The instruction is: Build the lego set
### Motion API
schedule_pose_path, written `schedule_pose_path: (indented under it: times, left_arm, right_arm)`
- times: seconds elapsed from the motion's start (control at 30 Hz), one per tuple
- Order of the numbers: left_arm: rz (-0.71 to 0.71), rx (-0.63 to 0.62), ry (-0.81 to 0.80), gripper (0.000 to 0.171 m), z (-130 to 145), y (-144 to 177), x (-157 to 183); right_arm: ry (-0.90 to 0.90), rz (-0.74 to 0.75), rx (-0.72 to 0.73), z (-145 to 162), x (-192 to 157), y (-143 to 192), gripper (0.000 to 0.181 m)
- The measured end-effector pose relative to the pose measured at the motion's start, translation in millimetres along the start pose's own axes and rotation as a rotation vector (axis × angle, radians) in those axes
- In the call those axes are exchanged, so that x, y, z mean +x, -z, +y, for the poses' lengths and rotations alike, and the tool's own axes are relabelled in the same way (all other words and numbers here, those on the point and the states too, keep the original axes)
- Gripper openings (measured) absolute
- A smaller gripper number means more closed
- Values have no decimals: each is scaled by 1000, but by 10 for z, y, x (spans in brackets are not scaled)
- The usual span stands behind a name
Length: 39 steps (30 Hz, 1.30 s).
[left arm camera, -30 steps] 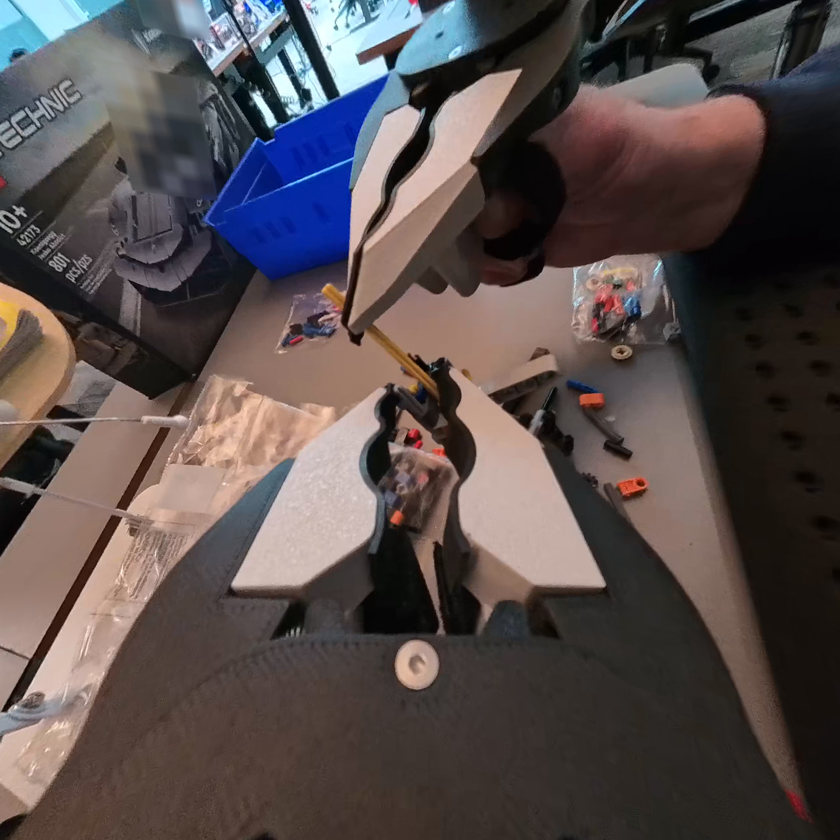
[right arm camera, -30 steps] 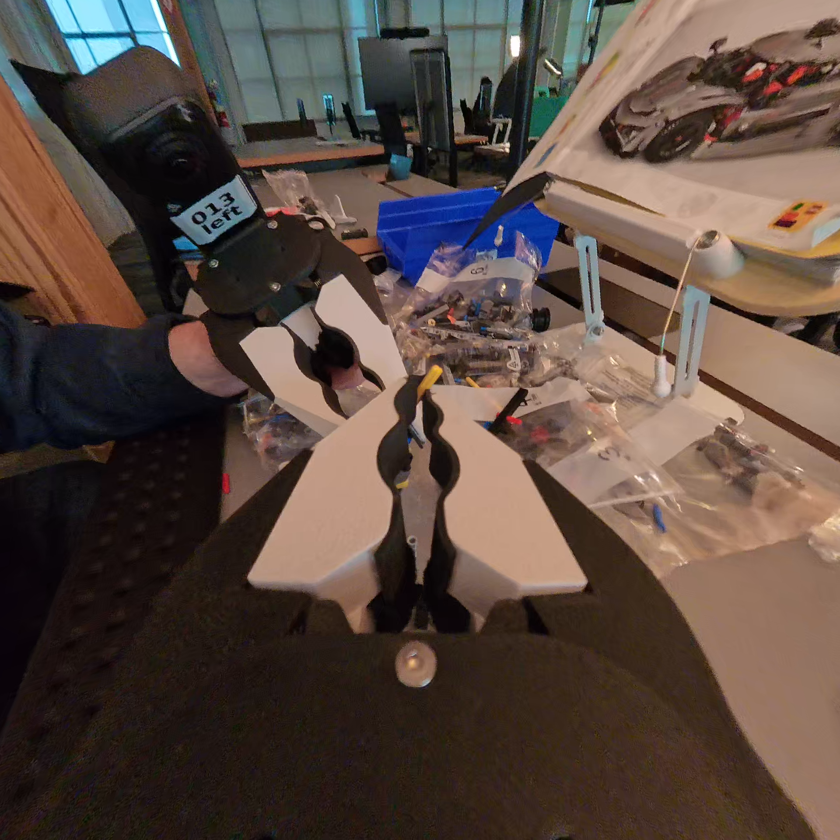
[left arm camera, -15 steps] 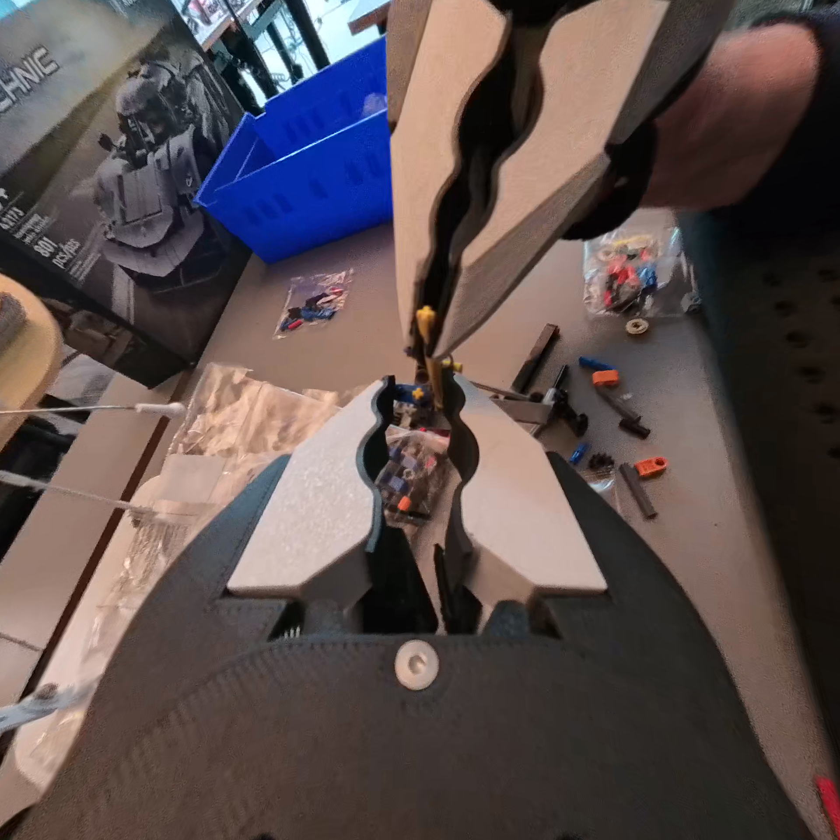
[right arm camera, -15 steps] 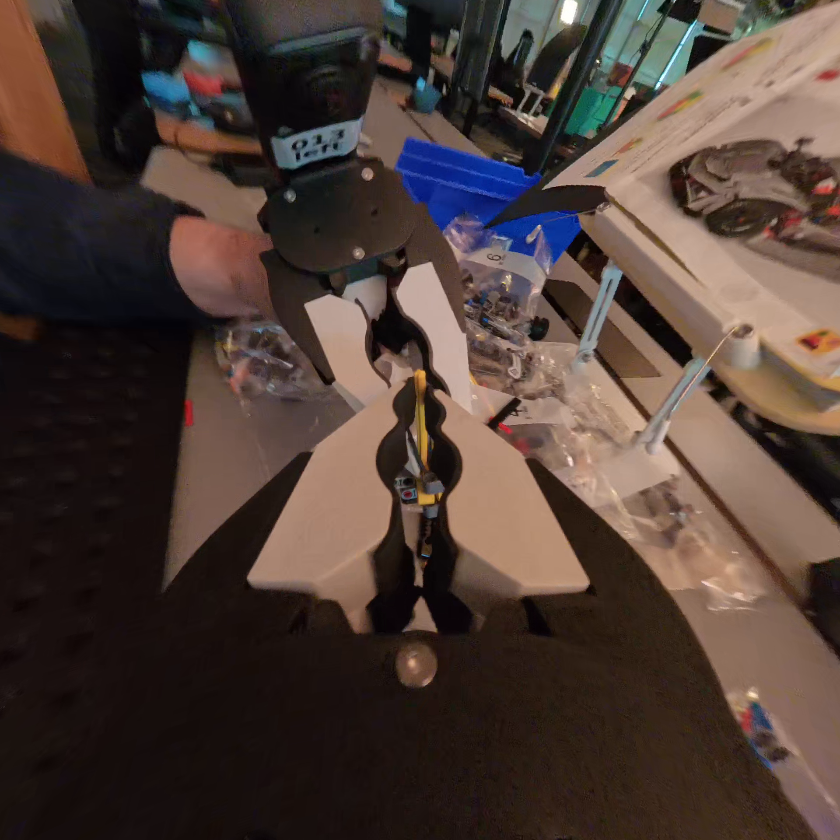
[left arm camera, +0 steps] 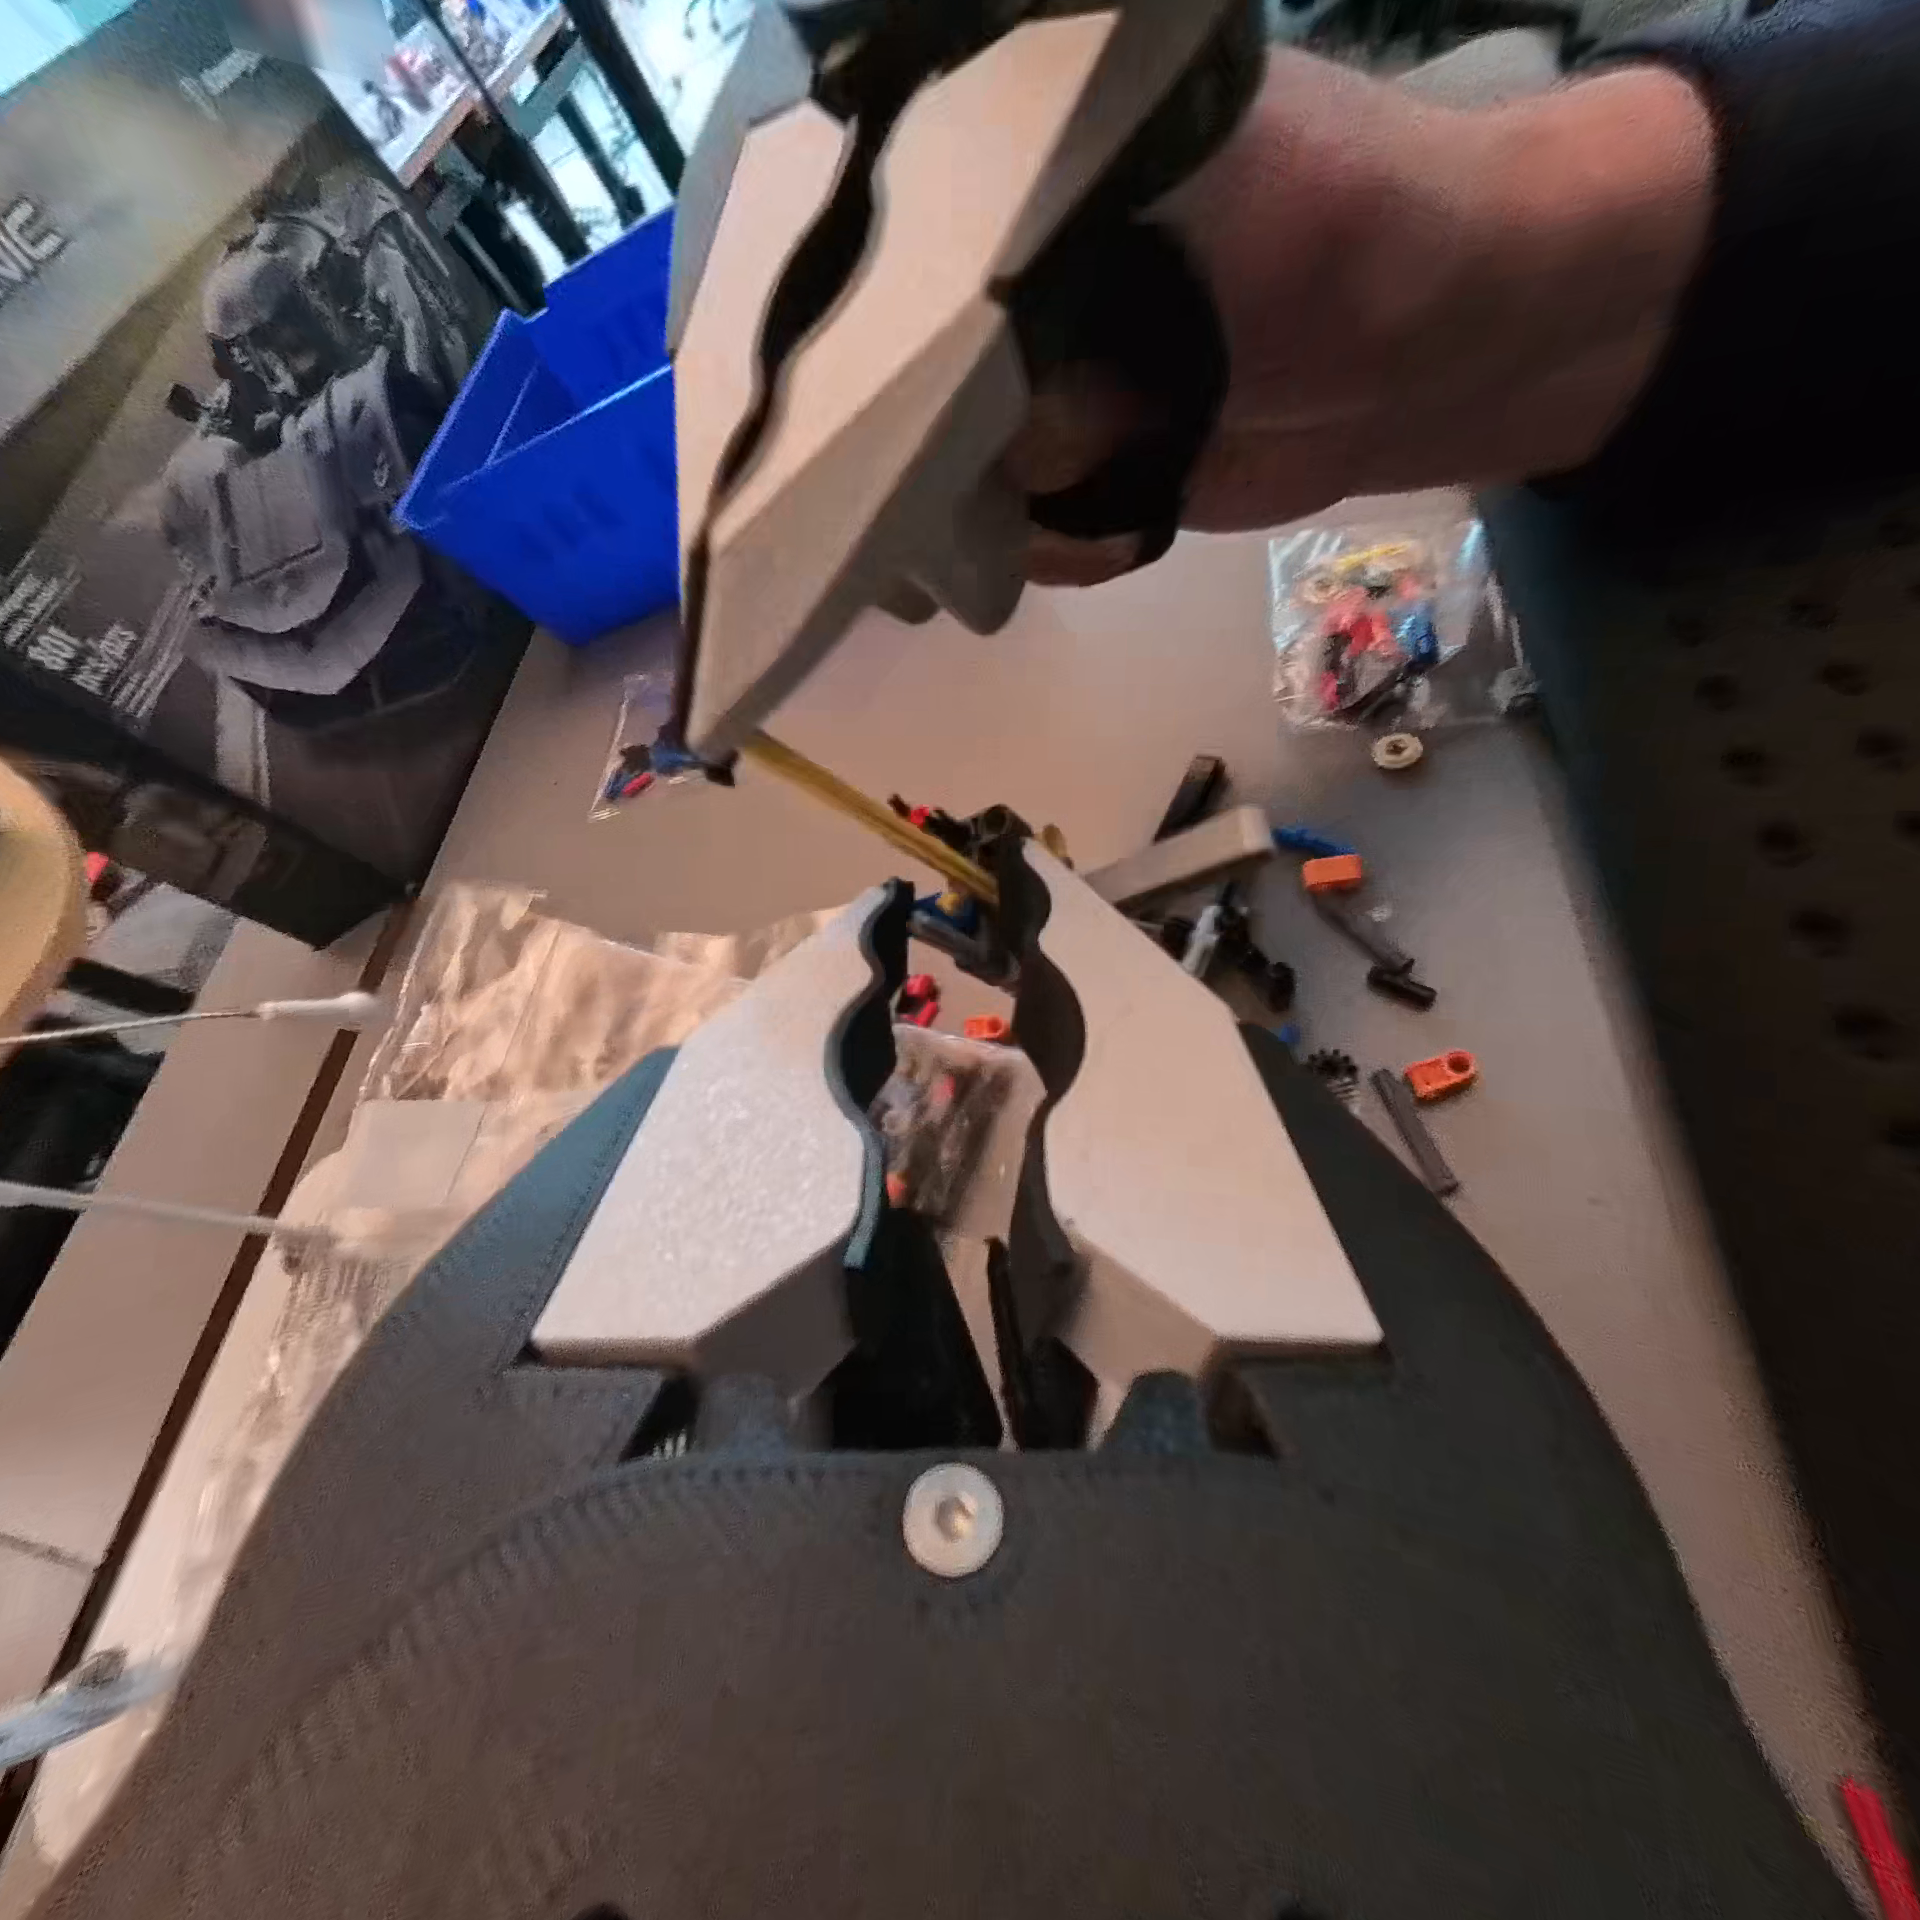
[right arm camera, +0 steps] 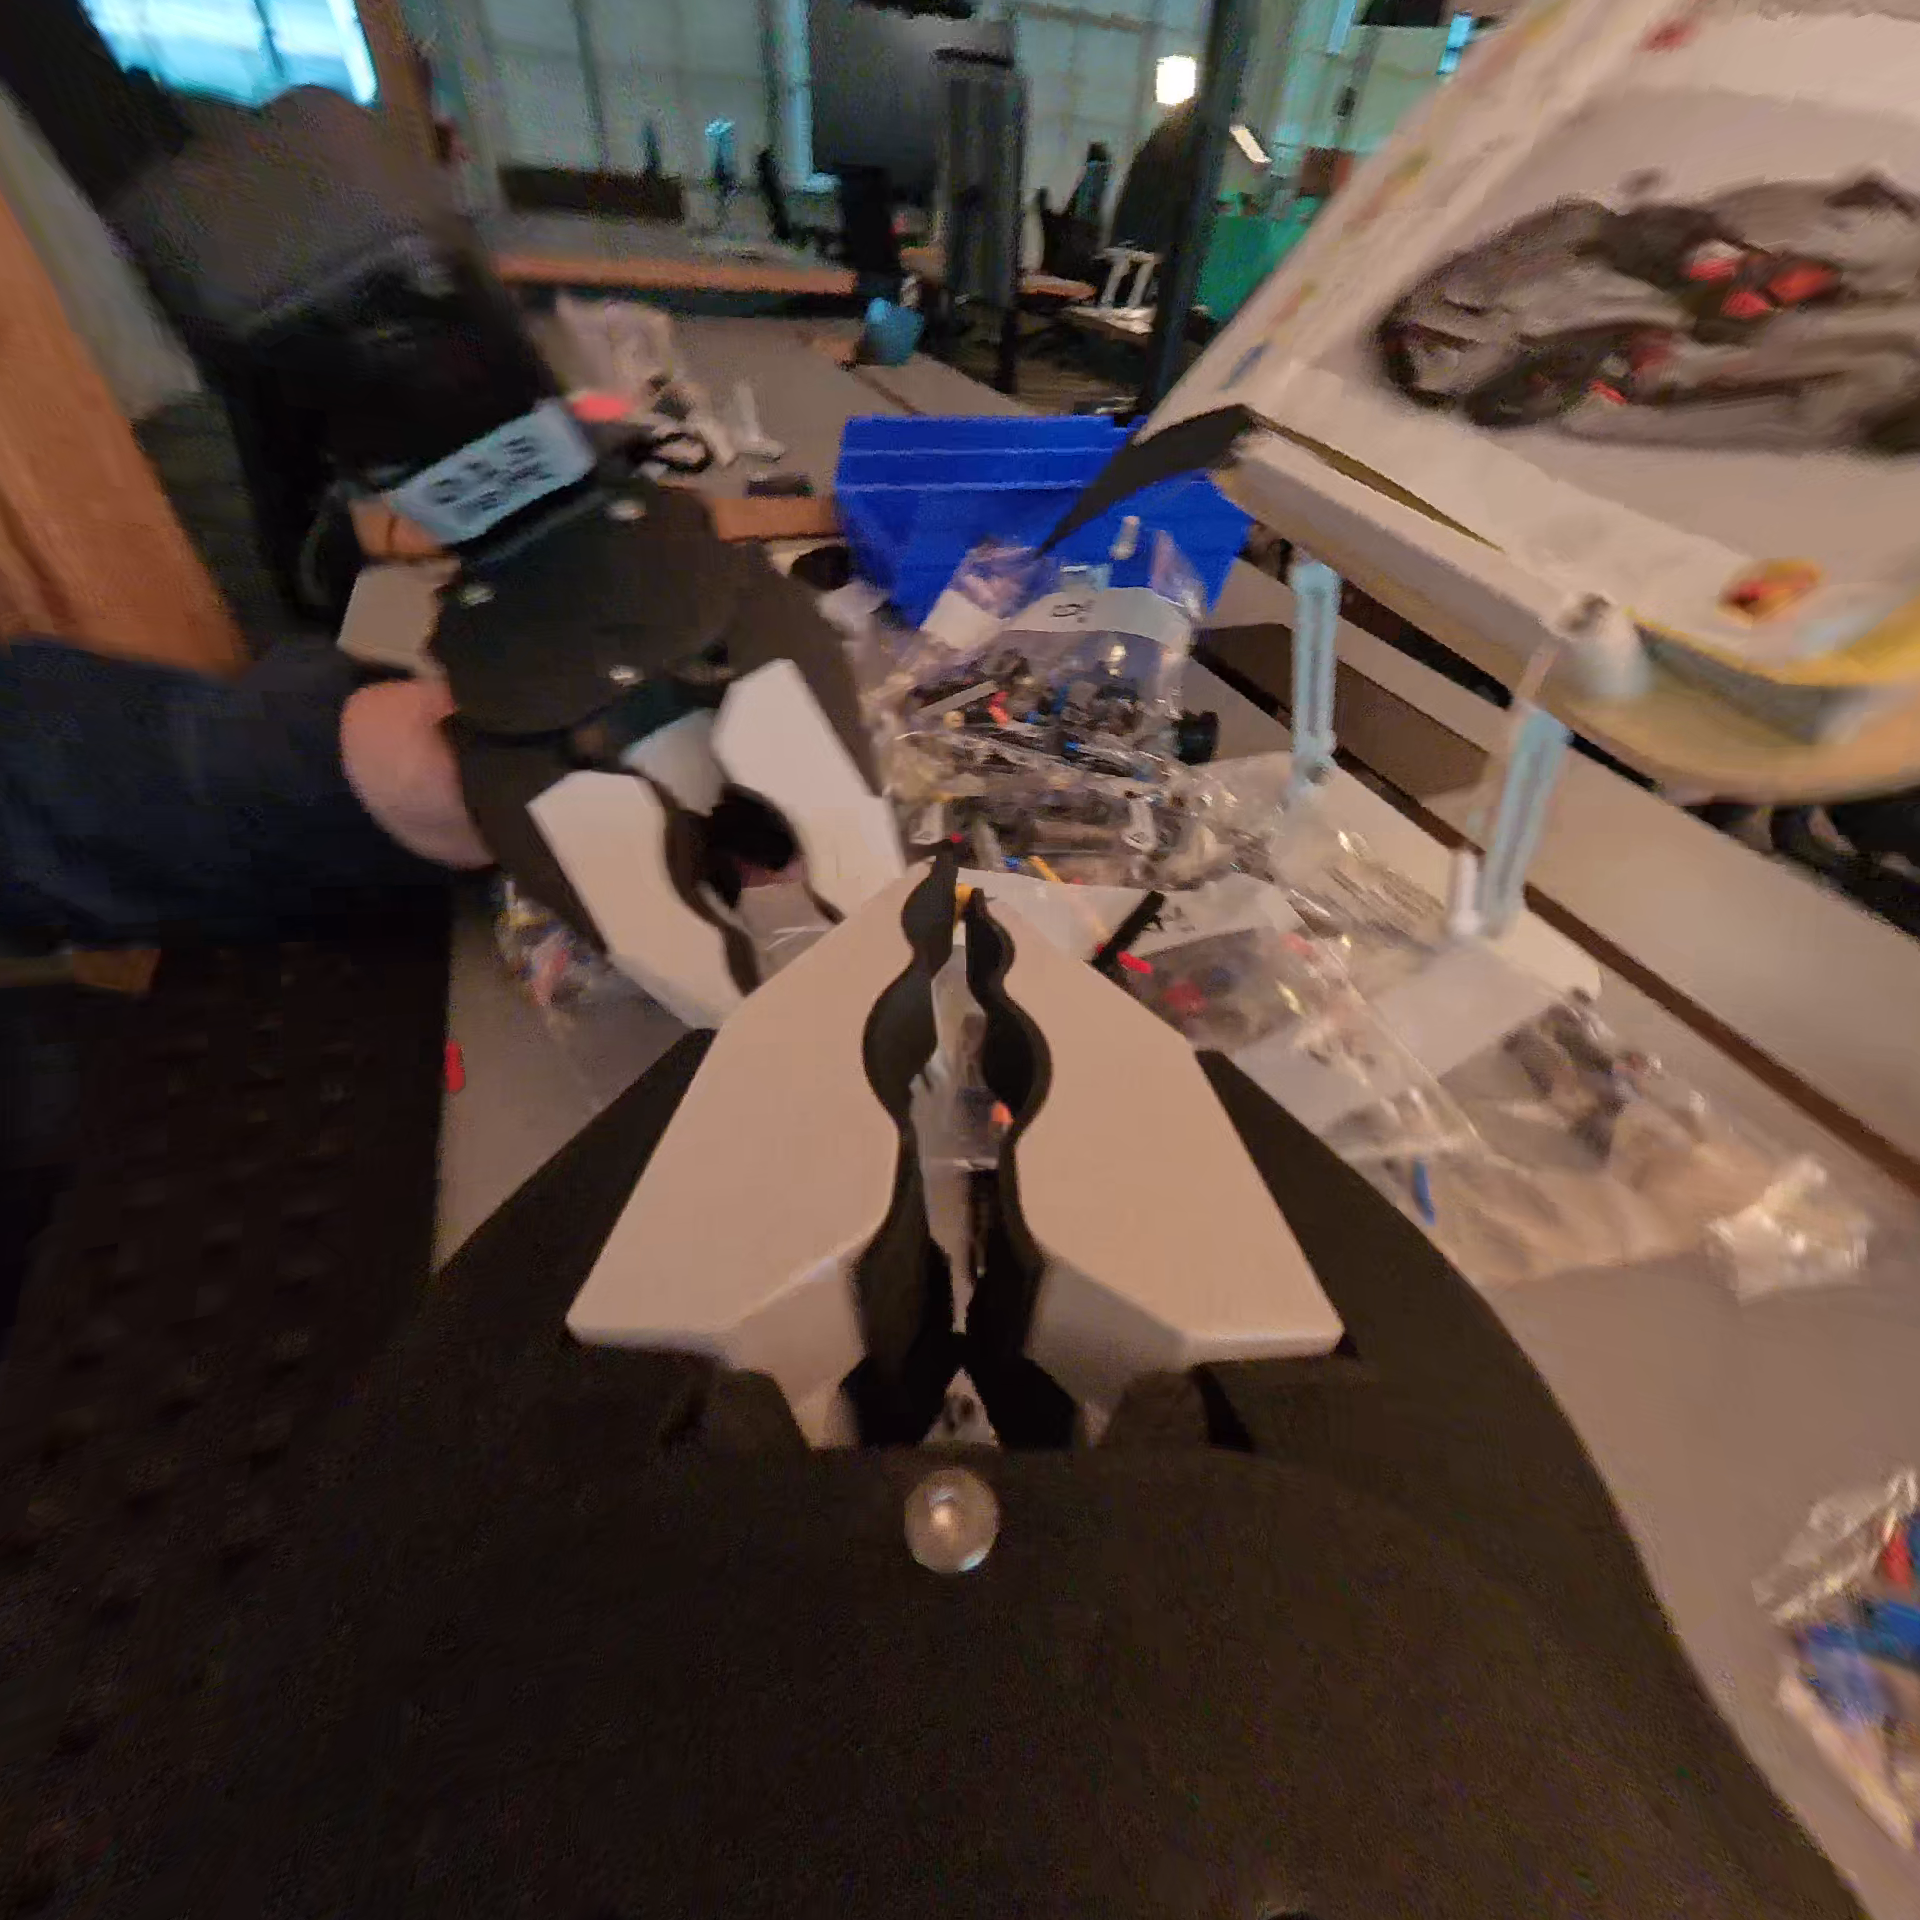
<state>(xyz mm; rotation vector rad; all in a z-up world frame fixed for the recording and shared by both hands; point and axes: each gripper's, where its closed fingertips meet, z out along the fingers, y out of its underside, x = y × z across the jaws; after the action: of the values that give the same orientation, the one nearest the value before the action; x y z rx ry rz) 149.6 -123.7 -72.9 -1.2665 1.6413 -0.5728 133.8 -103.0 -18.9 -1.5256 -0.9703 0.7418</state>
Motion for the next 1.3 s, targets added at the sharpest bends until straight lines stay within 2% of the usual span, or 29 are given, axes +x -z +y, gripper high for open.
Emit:
schedule_pose_path:
  times: [0.07,0.13,0.23,0.37,0.47,0.5,0.67,0.73,0.83,0.9,0.97,1.03,1.07,1.17,1.3]
  left_arm:
    - [35,-61,-63,4,81,-51,98]
    - [78,-182,-99,4,353,-219,243]
    - [59,-70,-25,4,142,-118,92]
    - [37,-24,43,4,156,-38,23]
    - [18,-9,62,3,124,-2,-40]
    - [22,-7,83,3,146,-5,-50]
    - [34,81,168,3,59,82,-117]
    - [40,101,172,3,20,99,-104]
    - [46,76,125,4,13,39,-28]
    - [24,40,91,9,58,-1,-26]
    - [18,81,112,20,-11,25,-56]
    - [5,56,148,43,21,13,-101]
    - [13,46,156,45,48,-12,-85]
    - [-7,16,130,23,85,-57,-69]
    - [-48,28,115,22,68,-49,-131]
  right_arm:
    - [-73,61,80,-87,185,113,0]
    - [-52,12,161,-274,112,229,0]
    - [-55,-31,87,-132,41,155,0]
    - [-2,-17,2,41,97,116,0]
    - [-40,-133,-47,162,-46,59,21]
    - [-55,-154,-49,172,-66,47,27]
    - [-64,-229,3,104,-171,72,31]
    - [-51,-194,-61,228,-144,-5,20]
    - [-20,-198,-72,260,-205,-93,1]
    - [-30,-184,-102,298,-173,-87,0]
    - [-57,-172,-51,215,-126,-42,1]
    - [-65,-185,-8,149,-157,-42,0]
    - [-45,-179,-14,152,-174,-58,1]
    - [-2,-176,-37,160,-236,-90,0]
    - [52,-112,-42,117,-224,-87,0]
